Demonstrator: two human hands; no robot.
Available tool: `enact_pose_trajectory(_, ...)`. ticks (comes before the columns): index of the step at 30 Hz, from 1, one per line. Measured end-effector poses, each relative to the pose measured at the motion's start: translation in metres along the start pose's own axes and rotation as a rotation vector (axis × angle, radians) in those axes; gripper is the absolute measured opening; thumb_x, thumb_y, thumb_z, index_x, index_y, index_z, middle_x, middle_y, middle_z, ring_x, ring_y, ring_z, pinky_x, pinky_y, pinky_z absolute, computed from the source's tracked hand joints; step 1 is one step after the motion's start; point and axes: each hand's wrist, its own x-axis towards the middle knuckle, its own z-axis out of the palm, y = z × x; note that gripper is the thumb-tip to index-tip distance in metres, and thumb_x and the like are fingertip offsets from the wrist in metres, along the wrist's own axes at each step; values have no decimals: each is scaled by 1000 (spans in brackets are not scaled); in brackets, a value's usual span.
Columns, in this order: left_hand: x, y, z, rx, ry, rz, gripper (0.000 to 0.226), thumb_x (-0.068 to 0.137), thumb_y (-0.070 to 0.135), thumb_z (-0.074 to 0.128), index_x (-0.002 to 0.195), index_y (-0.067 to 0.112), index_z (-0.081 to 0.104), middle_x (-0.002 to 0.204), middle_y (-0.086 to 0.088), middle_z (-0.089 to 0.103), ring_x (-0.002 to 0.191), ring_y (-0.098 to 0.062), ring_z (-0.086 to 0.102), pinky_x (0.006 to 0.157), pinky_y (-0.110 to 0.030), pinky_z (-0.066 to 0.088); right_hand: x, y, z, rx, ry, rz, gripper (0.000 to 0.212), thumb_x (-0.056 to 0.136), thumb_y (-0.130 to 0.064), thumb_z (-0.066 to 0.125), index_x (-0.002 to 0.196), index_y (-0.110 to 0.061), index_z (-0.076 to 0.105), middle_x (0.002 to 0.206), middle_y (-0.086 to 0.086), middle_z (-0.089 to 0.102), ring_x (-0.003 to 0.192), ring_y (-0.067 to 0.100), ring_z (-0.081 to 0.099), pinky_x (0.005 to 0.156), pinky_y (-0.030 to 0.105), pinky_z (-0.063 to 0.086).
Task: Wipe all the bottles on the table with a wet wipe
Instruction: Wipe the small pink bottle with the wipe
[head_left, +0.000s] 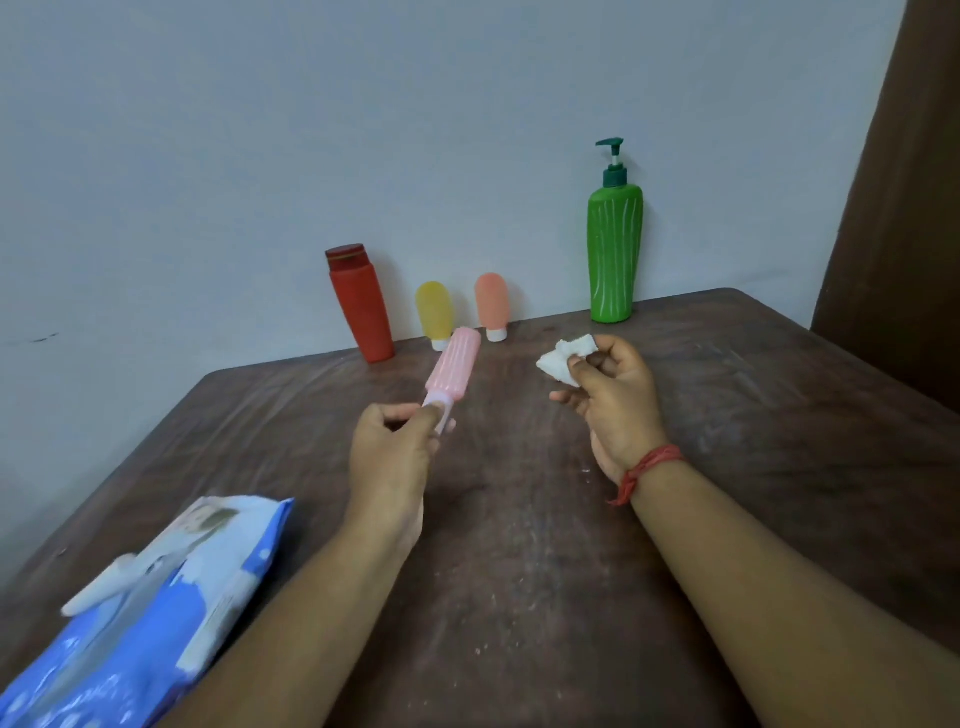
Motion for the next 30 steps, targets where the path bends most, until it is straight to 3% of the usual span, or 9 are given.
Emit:
enact_pose_trajectory(2, -13, 0, -17, -179, -30, -114, 10, 91, 5, 68, 92, 4, 58, 112, -11, 66, 96, -22, 74, 82, -29, 58, -11, -2, 7, -37, -87, 15, 21, 96, 6, 52, 99, -12, 62, 103, 10, 68, 86, 22, 69, 56, 25, 54)
enact_pose_trajectory(6, -22, -1, -34, -276, -128, -121, 15, 92, -1, 65, 104, 4, 60, 126, -14, 59, 104, -27, 71, 83, -29, 58, -33, -6, 24, -7, -250, 55, 27, 94, 13, 49, 95, -8, 65, 97, 4, 68, 87, 20, 69, 67, 27, 56)
enact_pose_trajectory(10, -16, -8, -29, -220, -243, -112, 25, 95, -1, 62, 118, 9, 62, 123, -10, 65, 105, -21, 71, 99, -39, 54, -46, -4, 37, -91, -384, -15, 19, 85, 3, 68, 88, -15, 64, 95, -1, 66, 87, 17, 66, 74, 31, 55)
enact_pose_trajectory(14, -14, -17, -25, -231, -350, -160, 25, 97, 2, 59, 122, 2, 64, 120, -11, 70, 106, -18, 71, 102, -37, 53, -50, -2, 42, -209, -365, -132, 18, 88, 6, 65, 95, -11, 63, 92, -1, 70, 86, 18, 69, 78, 33, 58)
enact_pose_trajectory(19, -12, -23, -16, -174, -403, -142, 17, 99, 4, 59, 115, 4, 62, 114, -11, 67, 95, -14, 73, 99, -35, 55, -46, 4, 37, -472, -306, -321, 18, 91, -2, 66, 97, -20, 65, 97, -2, 72, 91, 13, 68, 81, 30, 55)
enact_pose_trajectory(24, -14, -24, -13, -117, -442, -90, 18, 98, 7, 62, 115, 6, 59, 110, -13, 71, 89, -14, 73, 96, -39, 57, -44, 3, 35, -833, -196, -713, 20, 83, 4, 67, 92, -14, 69, 99, -16, 43, 96, 1, 53, 82, 15, 48)
enact_pose_trajectory(27, -16, -24, -14, -113, -448, -67, 22, 97, 7, 63, 117, 5, 54, 117, -18, 66, 85, -17, 73, 86, -37, 60, -39, 3, 31, -1095, -133, -858, 18, 83, -2, 70, 97, -12, 71, 99, -12, 38, 94, 8, 45, 78, 19, 41)
enact_pose_trajectory(30, -16, -24, -15, -134, -446, -71, 21, 97, 6, 63, 115, 7, 51, 120, -18, 64, 82, -16, 72, 79, -34, 59, -41, 5, 32, -1181, -218, -874, 19, 86, -5, 67, 103, -11, 71, 94, -8, 46, 88, 7, 45, 71, 28, 44)
